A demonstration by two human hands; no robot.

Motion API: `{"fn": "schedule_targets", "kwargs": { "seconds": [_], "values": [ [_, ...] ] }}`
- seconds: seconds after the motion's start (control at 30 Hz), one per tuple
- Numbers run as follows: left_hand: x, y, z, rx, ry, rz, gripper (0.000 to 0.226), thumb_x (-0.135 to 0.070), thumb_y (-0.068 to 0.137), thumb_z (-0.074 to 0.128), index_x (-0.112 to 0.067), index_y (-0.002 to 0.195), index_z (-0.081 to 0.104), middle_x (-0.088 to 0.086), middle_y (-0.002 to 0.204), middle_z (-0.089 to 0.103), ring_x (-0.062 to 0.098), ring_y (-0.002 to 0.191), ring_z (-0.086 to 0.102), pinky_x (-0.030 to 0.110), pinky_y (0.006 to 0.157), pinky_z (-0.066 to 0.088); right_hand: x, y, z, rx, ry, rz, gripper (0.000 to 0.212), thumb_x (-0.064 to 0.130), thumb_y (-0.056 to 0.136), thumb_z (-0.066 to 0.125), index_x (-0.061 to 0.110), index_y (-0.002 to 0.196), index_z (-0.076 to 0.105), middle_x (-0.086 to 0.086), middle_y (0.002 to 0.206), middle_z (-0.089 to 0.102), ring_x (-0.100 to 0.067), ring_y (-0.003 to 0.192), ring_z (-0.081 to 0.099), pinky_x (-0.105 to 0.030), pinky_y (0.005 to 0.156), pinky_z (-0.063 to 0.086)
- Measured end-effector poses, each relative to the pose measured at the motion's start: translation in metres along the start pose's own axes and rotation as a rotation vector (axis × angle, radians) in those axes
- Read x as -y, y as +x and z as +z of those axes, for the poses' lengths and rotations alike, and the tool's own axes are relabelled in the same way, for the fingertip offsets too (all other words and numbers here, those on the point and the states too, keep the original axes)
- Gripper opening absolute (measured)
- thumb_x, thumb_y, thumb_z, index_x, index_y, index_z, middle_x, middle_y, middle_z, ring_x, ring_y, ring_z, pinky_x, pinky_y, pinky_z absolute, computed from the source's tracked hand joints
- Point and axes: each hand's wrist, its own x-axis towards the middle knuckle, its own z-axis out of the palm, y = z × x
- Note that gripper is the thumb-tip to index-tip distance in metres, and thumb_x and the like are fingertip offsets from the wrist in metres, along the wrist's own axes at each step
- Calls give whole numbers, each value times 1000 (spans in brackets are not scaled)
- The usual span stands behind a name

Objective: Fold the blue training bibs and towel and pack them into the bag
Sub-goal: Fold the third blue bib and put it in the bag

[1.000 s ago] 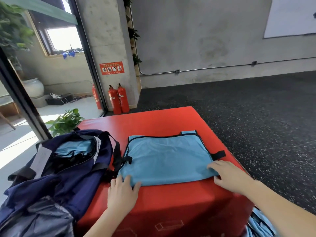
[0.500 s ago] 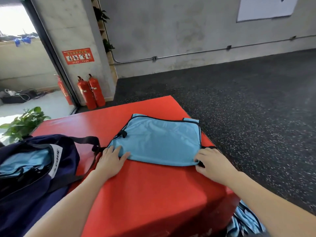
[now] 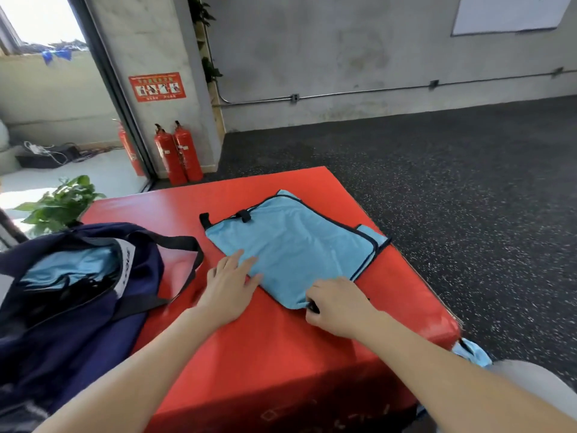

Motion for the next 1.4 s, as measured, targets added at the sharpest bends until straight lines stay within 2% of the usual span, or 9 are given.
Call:
{"fn": "schedule_targets", "kwargs": {
  "seconds": [0.2,0.33,0.63,0.8,0.97,1.07,1.27,1.33,1.4],
  "values": [
    [16,-72,-13,-27,-8,-39,44,-40,102,49,-36,145,45,-7,156,37,17,144,31,41,113,23,84,16,9,37,266,2,31,42,95,55,13,97,66,-9,99,67,-30,95,62,-40,78,45],
    [25,-95,-26,-72,-138,-68,38,-28,99,56,-30,137,57,-8,143,54,19,136,45,43,113,33,113,10,0,83,656,14,38,52,92,64,21,114,70,9,107,71,-4,89,63,-22,84,50],
    [24,-114,-25,-30,-169,-36,37,-39,97,61,-26,131,63,-7,135,61,17,129,49,33,109,38,23,-4,1,-87,221,381,29,32,94,59,17,118,65,-3,120,61,-26,117,55,-36,95,43],
    [16,-112,-23,-47,-179,-21,40,-43,96,61,-26,132,62,-8,136,60,16,130,48,33,110,37,-17,-14,1,-39,312,659,49,41,86,73,14,122,53,-11,117,55,-35,110,56,-42,90,47],
    [14,-111,-22,-74,-188,-19,39,-44,96,61,-28,132,61,-10,135,60,14,131,46,35,109,37,-19,-3,-4,-12,599,762,40,31,67,79,14,100,66,-4,89,70,-23,80,68,-34,62,52],
    [13,-112,-21,-94,-177,-20,38,-44,96,61,-29,131,61,-12,133,59,14,131,46,39,110,38,-20,3,-4,-45,686,810,17,20,67,75,13,82,75,-7,70,73,-25,65,70,-41,65,61],
    [16,-107,-26,-200,-185,-17,34,-41,96,61,-28,128,64,-12,130,62,14,130,48,43,109,39,-24,11,-29,-385,1138,671,7,18,87,76,13,83,72,-4,74,70,-16,57,62,-43,67,59],
    [13,-104,-26,-235,-189,-24,34,-40,96,61,-28,128,64,-11,131,62,15,130,48,42,109,39,-32,7,-34,-450,1121,655,8,18,90,74,15,84,70,1,74,68,-13,60,62,-38,63,57],
    [7,-104,-25,-224,-183,-25,35,-40,97,60,-28,130,63,-11,133,61,13,131,46,38,109,37,-46,1,-28,-367,825,727,10,23,89,70,19,80,68,3,75,68,-20,71,66,-38,68,55]
  ]
}}
